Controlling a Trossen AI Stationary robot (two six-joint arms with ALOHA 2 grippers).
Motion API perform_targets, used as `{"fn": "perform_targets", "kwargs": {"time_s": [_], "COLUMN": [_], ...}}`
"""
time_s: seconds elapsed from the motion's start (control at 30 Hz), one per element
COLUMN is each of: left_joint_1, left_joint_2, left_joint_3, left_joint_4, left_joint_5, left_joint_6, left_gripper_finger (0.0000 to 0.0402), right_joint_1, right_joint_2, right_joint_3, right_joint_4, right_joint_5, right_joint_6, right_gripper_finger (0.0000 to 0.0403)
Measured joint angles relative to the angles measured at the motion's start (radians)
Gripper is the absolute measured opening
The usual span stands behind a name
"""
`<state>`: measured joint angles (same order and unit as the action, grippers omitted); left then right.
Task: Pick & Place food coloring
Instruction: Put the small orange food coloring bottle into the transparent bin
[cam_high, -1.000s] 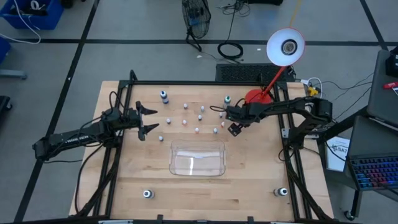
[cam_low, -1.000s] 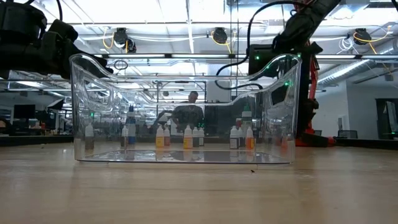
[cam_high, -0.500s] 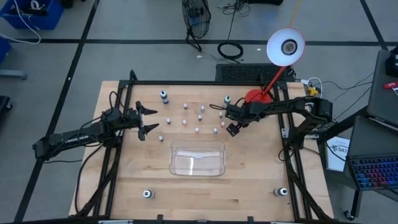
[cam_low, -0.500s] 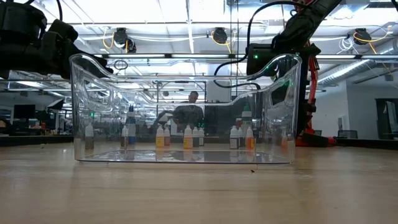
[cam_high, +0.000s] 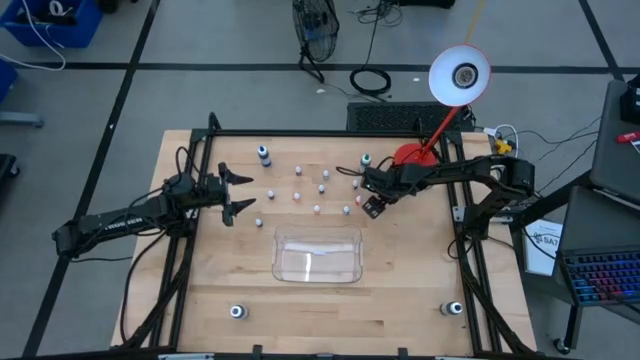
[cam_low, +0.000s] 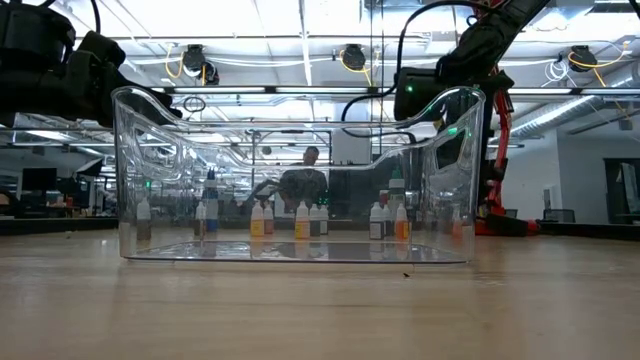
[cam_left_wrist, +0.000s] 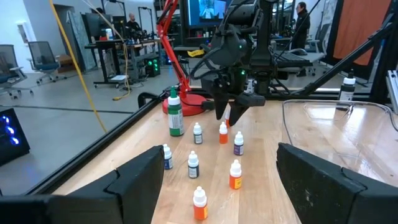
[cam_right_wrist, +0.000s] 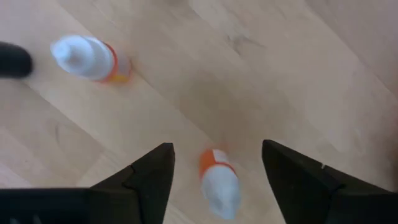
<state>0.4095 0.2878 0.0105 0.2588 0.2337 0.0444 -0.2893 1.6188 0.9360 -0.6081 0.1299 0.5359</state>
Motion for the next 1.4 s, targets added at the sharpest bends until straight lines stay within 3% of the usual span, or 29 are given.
{"fn": "perform_targets", "kwargs": {"time_s": [0.7, 1.27, 1.4], "left_joint_1": [0.0, 0.0, 0.0], "left_joint_2": [0.0, 0.0, 0.0], "left_joint_3": [0.0, 0.0, 0.0], "left_joint_4": [0.0, 0.0, 0.0], "left_joint_5": [0.0, 0.0, 0.0], "left_joint_6": [0.0, 0.0, 0.0], "left_gripper_finger": [0.0305, 0.0305, 0.0305], "right_joint_1": [0.0, 0.002, 0.011], "right_joint_2": [0.0, -0.005, -0.043], "right_joint_3": [0.0, 0.0, 0.007], "right_joint_4": [-0.032, -0.038, -0.062], "right_joint_5": [0.0, 0.0, -0.001], "right_joint_6": [-0.006, -0.06, -0.077], "right_gripper_finger": [0.0191, 0.0061, 0.0058]}}
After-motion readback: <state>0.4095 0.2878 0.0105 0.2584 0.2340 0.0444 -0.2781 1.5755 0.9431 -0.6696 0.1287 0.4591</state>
